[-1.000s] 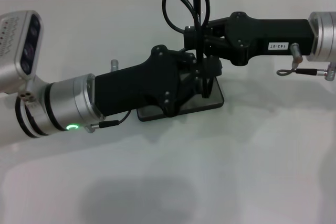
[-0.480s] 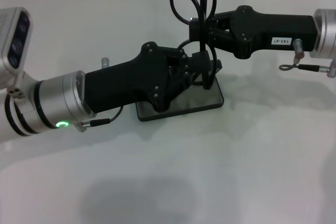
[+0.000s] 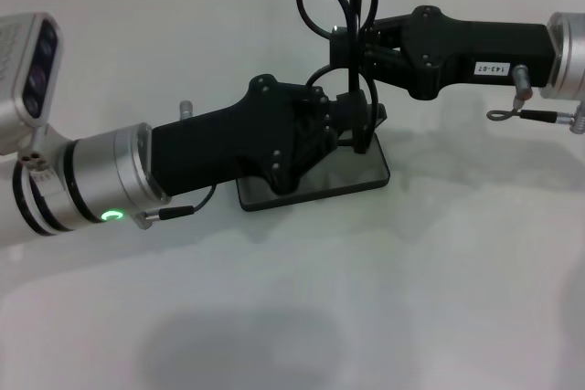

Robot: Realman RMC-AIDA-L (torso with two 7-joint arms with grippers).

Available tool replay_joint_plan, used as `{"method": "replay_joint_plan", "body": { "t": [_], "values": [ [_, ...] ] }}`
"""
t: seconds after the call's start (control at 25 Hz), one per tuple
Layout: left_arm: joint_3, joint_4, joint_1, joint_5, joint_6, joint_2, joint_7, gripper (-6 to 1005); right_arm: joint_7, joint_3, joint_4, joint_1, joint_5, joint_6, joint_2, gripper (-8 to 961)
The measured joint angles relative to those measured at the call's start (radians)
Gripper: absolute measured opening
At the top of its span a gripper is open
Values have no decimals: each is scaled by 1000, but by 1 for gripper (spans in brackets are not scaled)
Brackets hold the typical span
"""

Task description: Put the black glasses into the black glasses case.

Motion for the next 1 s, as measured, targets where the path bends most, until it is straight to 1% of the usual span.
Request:
{"method": "replay_joint_plan", "body": {
  "t": [1.0],
  "values": [
    [2, 0, -3, -1, -8, -6, -10, 14, -12, -12, 3, -7, 2, -23, 3, 161]
  ]
}}
